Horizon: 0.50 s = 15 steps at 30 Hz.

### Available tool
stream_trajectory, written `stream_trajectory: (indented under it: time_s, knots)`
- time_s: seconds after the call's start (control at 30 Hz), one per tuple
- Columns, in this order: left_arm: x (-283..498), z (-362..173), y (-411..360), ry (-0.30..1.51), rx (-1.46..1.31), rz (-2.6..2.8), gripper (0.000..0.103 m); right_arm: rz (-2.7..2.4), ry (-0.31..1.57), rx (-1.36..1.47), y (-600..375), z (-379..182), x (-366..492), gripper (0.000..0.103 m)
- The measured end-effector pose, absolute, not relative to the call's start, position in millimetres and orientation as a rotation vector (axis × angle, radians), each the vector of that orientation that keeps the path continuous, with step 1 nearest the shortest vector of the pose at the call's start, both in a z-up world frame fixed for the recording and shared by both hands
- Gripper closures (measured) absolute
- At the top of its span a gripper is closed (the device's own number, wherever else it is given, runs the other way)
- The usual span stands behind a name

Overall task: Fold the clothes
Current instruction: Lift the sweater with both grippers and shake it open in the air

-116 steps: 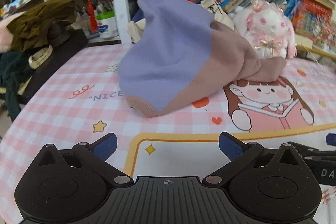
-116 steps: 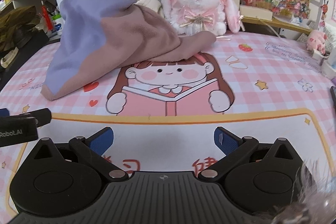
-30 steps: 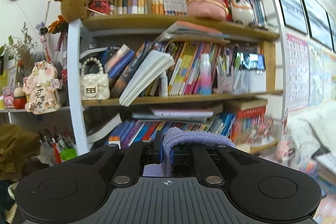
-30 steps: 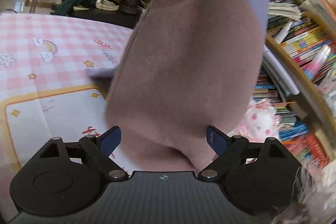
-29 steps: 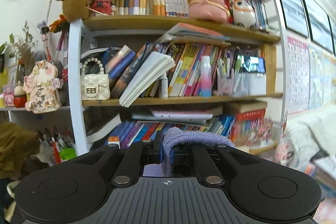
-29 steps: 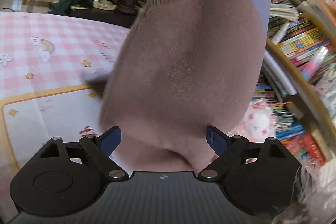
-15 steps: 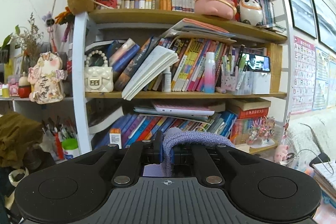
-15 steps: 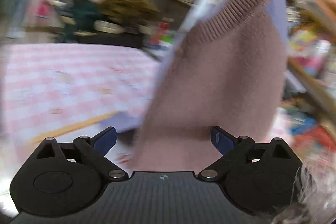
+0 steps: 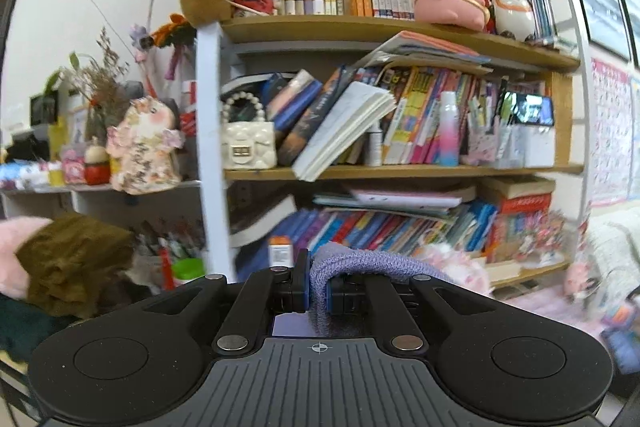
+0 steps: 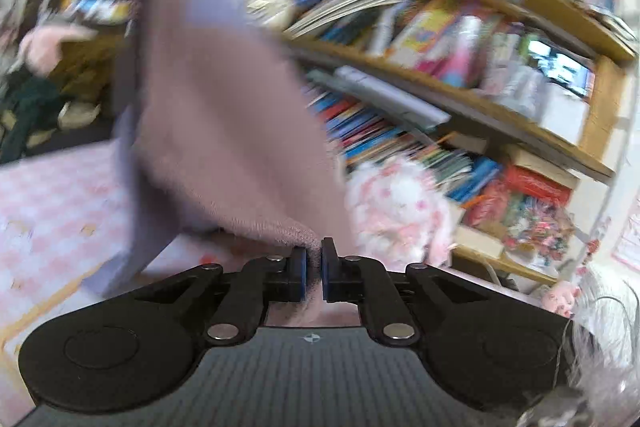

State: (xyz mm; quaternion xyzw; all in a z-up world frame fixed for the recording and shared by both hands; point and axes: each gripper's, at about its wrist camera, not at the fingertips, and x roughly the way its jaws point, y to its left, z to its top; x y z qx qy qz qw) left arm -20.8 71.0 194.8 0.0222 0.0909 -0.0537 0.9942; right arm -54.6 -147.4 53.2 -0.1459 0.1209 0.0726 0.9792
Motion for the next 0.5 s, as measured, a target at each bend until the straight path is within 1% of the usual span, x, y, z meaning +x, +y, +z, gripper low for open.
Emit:
stream_trajectory:
  time_s: [0.1, 0.17, 0.33, 0.4, 0.43, 0.5]
  knots:
    - [-36.5, 194.5, 87.8, 0.16, 0.053, -0.081, 0.097, 0.113, 0.12, -0.288, -178.4, 100.6, -63.0, 0.096]
    - [-57.9, 204.6, 100.2, 0.121, 0.027, -0.085, 0.097, 0.144, 0.018, -0.278, -194.6, 138.4, -80.5, 0.096]
    - [-112.2, 250.7, 110.6, -0.078, -0.002, -0.11, 0.097, 0.206, -0.275, -0.351, -208.2, 218.5, -139.6, 0.096]
    - [-126.7, 270.7, 114.2, -0.152, -0.036, -0.137, 0.097, 0.211, -0.361, -0.344, -215.9, 245.6, -152.7, 0.096]
    - [-128.9, 278.9, 115.6, -0.173, -0.057, -0.155, 0.097, 0.218, -0.386, -0.333, -220.0, 257.3, -155.9, 0.096]
    - [-128.7, 291.0, 117.7, -0.202, -0.102, -0.2, 0.097, 0.242, -0.369, -0.286, -229.0, 274.3, -150.1, 0.096]
